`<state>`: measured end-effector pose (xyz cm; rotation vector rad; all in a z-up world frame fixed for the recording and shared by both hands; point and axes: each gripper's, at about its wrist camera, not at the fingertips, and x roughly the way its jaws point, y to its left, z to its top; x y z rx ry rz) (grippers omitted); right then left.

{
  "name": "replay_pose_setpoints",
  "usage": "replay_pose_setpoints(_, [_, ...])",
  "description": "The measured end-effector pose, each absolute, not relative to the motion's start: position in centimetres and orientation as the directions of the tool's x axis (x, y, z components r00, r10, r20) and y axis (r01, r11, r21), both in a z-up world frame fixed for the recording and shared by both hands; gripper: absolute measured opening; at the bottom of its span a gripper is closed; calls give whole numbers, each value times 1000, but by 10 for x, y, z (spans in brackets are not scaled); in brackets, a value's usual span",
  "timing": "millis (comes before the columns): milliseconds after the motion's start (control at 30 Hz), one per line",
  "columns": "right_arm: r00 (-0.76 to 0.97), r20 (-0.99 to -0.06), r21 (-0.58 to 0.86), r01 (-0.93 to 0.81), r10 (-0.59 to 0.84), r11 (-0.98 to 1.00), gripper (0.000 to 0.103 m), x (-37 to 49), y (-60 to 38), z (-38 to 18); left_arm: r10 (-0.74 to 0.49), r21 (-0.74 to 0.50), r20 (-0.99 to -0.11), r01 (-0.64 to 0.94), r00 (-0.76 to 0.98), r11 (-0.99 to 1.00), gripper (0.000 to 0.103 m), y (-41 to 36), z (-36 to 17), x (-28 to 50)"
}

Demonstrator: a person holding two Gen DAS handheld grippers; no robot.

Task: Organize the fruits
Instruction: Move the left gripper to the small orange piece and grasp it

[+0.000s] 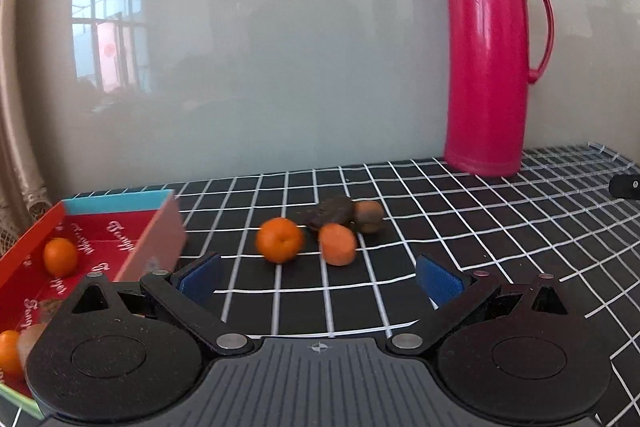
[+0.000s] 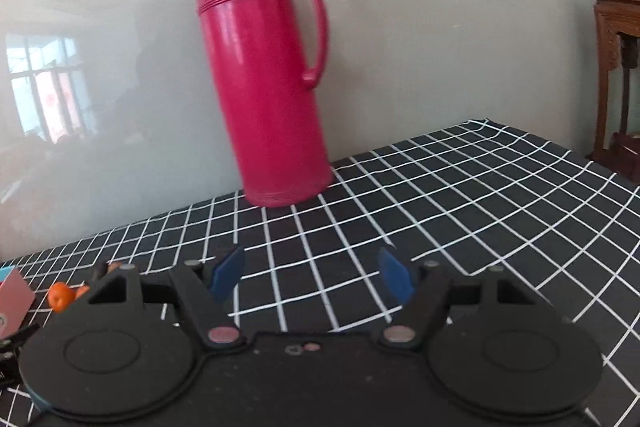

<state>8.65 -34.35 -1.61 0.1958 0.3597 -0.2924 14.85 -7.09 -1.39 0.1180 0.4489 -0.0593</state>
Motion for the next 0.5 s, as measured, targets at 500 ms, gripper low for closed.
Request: replay_pose_setpoints(500, [895,-377,95,295,-240,951,74,122,-344,-26,-44,73,-529,98,847,993,69,-91,-42,211])
